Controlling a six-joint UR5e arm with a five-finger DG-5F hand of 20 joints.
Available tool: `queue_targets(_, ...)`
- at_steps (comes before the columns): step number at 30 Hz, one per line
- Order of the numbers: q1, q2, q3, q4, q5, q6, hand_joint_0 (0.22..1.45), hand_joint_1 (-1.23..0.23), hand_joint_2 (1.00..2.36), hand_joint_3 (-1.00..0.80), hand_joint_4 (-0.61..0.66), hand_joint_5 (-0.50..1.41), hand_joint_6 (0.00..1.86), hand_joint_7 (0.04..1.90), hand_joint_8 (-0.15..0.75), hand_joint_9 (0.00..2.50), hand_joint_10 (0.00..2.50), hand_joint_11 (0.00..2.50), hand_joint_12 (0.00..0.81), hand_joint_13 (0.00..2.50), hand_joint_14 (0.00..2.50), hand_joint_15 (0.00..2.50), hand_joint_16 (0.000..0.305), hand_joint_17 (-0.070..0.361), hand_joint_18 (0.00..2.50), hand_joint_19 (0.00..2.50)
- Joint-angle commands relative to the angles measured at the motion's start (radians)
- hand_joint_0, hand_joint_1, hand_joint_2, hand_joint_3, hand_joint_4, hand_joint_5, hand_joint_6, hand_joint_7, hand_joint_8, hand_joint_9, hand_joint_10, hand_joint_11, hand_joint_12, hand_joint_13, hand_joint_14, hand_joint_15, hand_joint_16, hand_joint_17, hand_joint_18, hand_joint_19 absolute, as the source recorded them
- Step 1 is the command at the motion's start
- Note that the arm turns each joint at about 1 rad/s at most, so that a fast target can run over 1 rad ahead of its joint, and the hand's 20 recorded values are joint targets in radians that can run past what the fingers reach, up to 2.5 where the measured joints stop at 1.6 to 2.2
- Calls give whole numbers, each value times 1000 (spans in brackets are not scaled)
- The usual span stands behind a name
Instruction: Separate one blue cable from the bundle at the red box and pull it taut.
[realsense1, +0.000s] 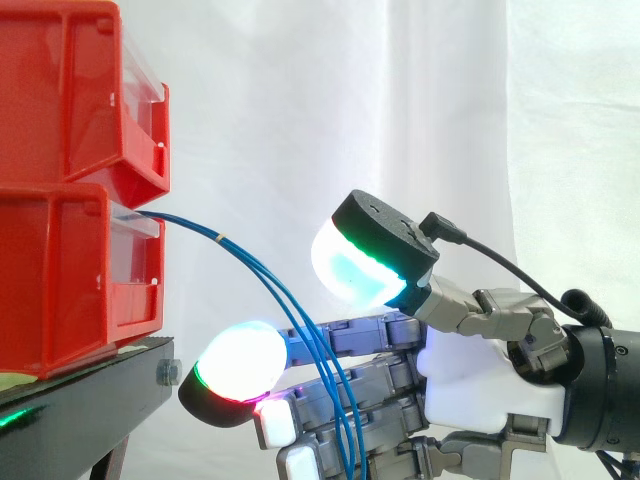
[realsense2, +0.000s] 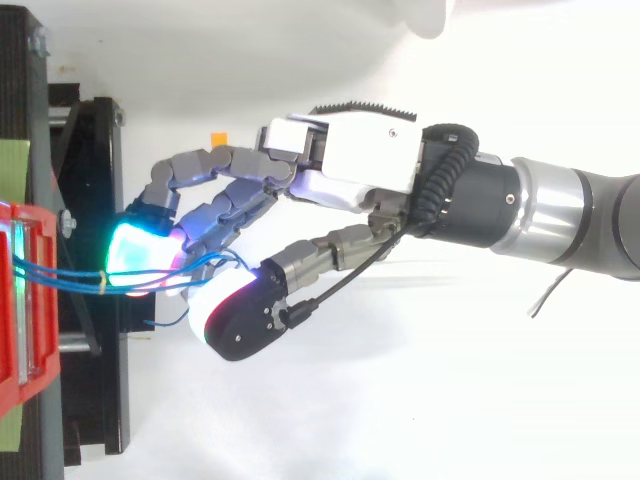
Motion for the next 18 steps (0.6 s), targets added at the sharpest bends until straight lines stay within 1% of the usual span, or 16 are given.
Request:
queue_targets(1,-1,-1,1,1,-6,1,564,-666,1002,-465,219,-185,500,1129,322,753,11,848,370,937,20,744,41,93,709,637)
queue_targets(6,-1,-1,2,6,-6,1,568,-667,1003,-458,221,-184,500,1139,320,753,11,848,372,940,22,746,41,93,714,637)
queue_targets(12,-1,-1,2,6,-21,1,571,-667,1003,-456,214,-183,500,1146,318,755,11,862,370,948,21,751,41,93,721,635)
queue_targets(18,-1,-1,4,6,-21,2,574,-664,1003,-450,212,-182,515,1131,322,765,12,858,371,964,23,764,41,92,724,642)
